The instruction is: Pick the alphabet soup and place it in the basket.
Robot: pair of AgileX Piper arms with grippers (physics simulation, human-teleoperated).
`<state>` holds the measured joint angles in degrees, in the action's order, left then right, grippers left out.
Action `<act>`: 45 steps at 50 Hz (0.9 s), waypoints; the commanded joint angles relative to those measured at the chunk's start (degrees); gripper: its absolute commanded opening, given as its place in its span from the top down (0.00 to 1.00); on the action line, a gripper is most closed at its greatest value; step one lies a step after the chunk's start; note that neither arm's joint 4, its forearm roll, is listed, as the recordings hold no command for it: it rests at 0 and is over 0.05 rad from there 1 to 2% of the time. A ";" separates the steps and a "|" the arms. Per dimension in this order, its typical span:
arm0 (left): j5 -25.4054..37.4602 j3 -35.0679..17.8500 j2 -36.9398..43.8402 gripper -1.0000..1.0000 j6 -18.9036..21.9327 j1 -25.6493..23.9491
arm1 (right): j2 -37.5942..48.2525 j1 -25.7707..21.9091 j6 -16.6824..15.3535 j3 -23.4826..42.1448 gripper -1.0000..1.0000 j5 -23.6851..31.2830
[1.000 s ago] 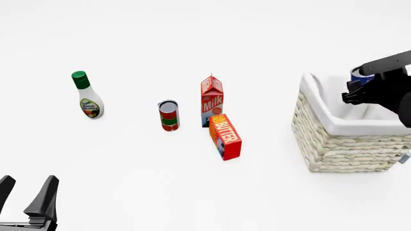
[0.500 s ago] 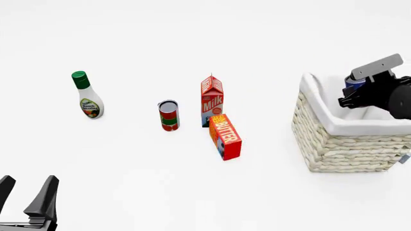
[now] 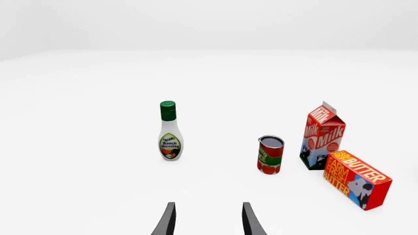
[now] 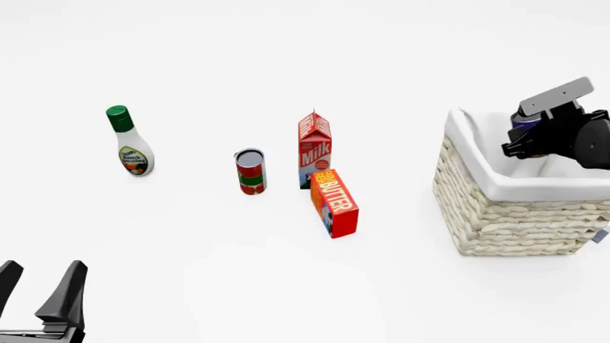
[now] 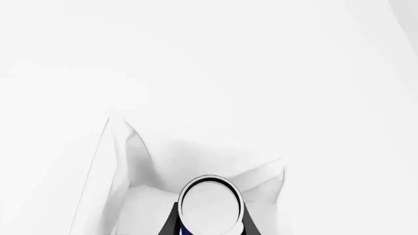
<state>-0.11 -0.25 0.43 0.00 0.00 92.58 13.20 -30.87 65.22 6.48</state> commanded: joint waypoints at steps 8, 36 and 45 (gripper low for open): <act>0.00 0.00 0.00 0.00 0.00 0.00 | 0.87 -0.08 0.85 0.25 1.00 -0.20; 0.00 0.00 -0.01 0.00 0.00 0.00 | 2.53 -0.30 0.10 0.79 1.00 0.47; 0.00 0.00 0.00 0.00 0.00 -0.01 | 3.56 -0.30 -0.48 1.77 1.00 1.22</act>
<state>-0.11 -0.25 0.43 0.00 0.00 95.56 13.02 -32.12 65.86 7.29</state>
